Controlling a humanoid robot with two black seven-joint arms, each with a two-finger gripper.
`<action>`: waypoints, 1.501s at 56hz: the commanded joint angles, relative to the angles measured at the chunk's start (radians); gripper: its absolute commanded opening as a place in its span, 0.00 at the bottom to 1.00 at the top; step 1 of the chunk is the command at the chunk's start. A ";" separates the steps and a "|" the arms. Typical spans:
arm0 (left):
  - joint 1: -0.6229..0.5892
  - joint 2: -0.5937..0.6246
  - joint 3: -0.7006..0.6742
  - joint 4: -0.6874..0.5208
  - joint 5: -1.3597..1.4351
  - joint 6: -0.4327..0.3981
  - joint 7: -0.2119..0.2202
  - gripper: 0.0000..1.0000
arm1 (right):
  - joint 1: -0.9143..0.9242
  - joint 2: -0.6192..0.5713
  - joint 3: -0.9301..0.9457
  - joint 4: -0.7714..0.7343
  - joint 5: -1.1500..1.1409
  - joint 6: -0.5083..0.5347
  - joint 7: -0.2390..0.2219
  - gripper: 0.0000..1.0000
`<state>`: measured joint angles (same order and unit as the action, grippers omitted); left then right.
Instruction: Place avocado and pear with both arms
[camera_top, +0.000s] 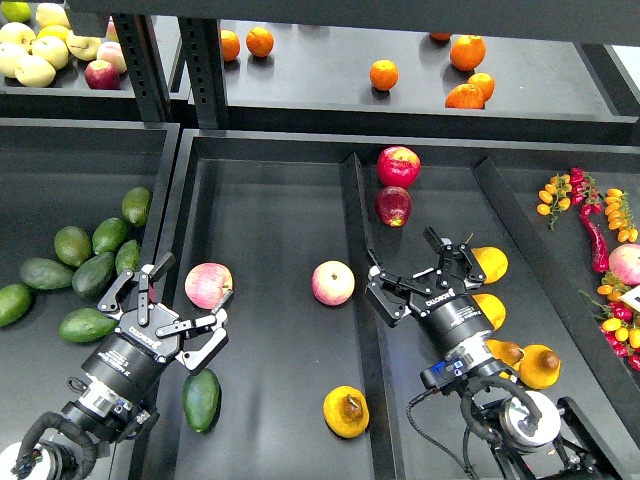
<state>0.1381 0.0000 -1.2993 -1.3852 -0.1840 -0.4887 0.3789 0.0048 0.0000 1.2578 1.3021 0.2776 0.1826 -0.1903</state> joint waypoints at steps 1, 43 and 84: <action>0.000 0.000 -0.003 0.000 0.000 0.000 0.009 0.99 | -0.005 0.000 0.002 0.000 0.000 0.000 0.000 1.00; 0.000 0.000 -0.074 0.023 -0.002 0.000 0.009 1.00 | -0.017 0.000 0.014 0.002 0.000 0.000 0.000 1.00; 0.002 0.000 -0.054 0.031 0.096 0.000 0.110 1.00 | -0.019 0.000 0.035 0.009 0.002 -0.029 0.000 1.00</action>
<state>0.1422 0.0000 -1.3550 -1.3490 -0.1533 -0.4887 0.4619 -0.0144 0.0000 1.2927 1.3081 0.2779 0.1607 -0.1902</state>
